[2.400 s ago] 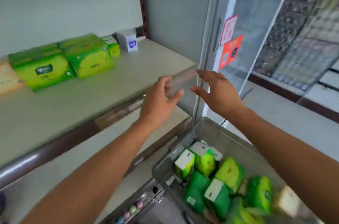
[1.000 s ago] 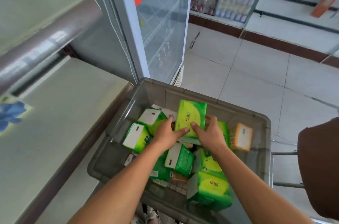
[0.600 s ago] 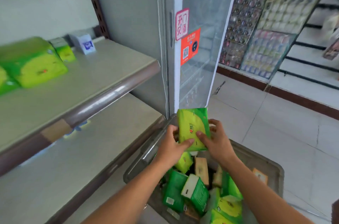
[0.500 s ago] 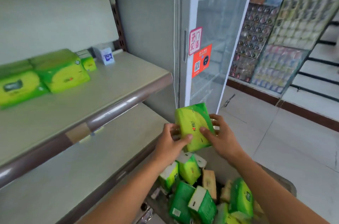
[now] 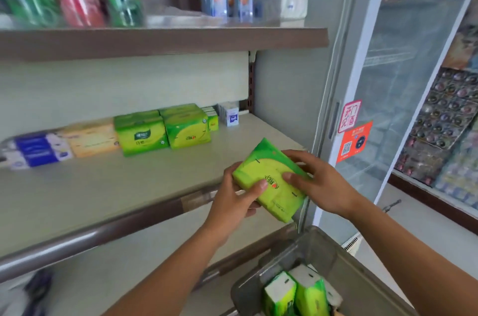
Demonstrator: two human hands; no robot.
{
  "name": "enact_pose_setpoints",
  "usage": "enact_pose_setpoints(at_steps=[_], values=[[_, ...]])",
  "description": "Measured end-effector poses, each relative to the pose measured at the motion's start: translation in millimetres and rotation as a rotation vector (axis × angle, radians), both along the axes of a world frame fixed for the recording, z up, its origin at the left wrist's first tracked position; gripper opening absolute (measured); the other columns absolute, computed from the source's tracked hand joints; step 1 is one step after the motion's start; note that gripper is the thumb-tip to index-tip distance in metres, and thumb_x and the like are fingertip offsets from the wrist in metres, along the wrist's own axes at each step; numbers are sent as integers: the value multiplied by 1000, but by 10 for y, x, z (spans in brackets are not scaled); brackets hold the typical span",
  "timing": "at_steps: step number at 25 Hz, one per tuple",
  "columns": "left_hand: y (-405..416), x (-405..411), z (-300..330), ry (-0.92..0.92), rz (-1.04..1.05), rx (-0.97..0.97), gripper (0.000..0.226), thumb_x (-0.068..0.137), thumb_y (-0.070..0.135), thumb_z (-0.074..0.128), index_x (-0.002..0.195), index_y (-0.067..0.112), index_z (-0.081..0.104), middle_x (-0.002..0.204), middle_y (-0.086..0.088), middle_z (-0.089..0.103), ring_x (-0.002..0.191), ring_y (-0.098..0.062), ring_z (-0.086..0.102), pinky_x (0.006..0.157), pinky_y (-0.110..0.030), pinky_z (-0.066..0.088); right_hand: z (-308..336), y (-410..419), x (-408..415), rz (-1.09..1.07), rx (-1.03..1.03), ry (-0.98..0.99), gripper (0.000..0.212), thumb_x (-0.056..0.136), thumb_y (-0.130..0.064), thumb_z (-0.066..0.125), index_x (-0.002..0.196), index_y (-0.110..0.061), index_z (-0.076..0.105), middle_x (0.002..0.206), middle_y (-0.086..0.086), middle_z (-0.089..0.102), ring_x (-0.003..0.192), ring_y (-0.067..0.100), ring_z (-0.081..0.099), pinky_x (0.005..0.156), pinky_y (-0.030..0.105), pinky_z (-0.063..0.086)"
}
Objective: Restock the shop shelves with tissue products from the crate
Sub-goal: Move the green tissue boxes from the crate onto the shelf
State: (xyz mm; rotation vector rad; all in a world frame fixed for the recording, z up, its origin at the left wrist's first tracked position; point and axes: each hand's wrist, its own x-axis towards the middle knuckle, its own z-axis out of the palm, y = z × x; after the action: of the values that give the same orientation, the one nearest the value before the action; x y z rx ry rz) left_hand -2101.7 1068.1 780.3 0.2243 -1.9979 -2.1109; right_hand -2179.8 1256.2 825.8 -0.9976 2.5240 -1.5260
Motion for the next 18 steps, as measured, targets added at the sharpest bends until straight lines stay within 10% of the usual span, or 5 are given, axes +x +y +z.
enact_pose_setpoints(at_steps=[6, 10, 18], values=[[-475, 51, 291, 200, 279, 233, 54, 82, 5, 73, 123, 21, 41, 112, -1, 64, 94, -14, 70, 70, -29, 58, 286, -849, -146, -37, -98, 154, 51, 82, -32, 73, 129, -28, 53, 121, -17, 55, 110, 5, 53, 93, 14, 43], [-789, -80, 316, 195, 432, 223, 53, 81, 15, 77, 119, 22, 41, 106, -1, 68, 92, -10, 69, 75, -30, 58, 276, -1360, -325, -78, -125, -23, 55, 82, -48, 69, 129, -25, 50, 111, -6, 61, 101, 16, 62, 95, 36, 49], [-1584, -469, 267, -160, 572, -631, 54, 66, 58, 78, 101, 21, 61, 93, 10, 66, 84, -9, 62, 64, -21, 44, 113, -1964, -927, -53, -41, -8, 61, 78, -42, 76, 132, -21, 54, 109, 1, 66, 96, 17, 62, 85, 26, 49]])
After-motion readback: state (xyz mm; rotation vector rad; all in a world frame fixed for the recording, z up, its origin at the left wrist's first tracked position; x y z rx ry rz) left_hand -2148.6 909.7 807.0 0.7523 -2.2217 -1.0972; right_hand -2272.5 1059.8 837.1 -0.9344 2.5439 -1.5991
